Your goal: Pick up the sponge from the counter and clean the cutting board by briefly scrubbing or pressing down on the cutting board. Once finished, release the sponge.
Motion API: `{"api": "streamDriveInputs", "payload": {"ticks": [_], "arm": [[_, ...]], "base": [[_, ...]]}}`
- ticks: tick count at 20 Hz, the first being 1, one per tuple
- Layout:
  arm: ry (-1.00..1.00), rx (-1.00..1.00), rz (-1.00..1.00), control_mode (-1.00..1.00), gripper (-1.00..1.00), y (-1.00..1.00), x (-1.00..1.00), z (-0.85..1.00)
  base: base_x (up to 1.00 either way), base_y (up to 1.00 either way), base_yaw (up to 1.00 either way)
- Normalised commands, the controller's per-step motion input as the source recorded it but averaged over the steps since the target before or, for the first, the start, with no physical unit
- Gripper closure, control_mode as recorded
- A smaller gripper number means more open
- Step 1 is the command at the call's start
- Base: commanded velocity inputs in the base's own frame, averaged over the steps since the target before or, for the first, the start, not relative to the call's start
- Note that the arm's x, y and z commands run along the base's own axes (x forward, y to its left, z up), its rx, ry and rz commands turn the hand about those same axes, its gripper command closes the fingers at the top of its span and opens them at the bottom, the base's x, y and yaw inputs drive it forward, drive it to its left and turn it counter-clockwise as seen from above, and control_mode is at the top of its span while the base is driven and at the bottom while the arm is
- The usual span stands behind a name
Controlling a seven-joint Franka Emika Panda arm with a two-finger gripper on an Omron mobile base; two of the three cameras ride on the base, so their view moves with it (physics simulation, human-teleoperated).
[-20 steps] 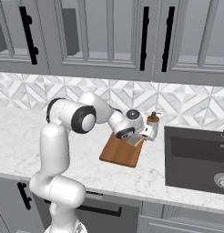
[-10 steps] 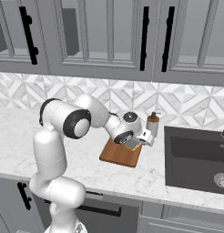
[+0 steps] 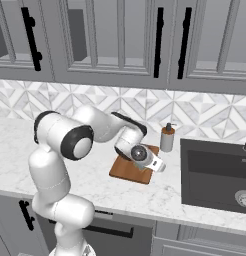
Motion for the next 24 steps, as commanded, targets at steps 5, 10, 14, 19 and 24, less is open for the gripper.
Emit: {"api": "streamDriveInputs", "payload": {"ticks": [5, 10, 14, 19, 24], "arm": [[-0.11, 0.01, 0.0, -1.0, 1.0, -0.17, -0.91, -0.18], [0.0, 0.0, 0.0, -1.0, 1.0, -0.32, -0.55, 0.36], [0.0, 0.07, 0.0, -1.0, 1.0, -0.38, -0.1, 0.82], [0.07, 0.0, 0.04, -1.0, 1.0, -0.64, -0.25, 0.13], [0.15, 0.0, 0.01, -1.0, 1.0, -0.46, -0.28, 0.01]], "base": [[0.0, 0.0, 0.0], [0.0, 0.0, 0.0], [0.0, 0.0, 0.0], [0.0, 0.0, 0.0], [0.0, 0.0, 0.0]]}}
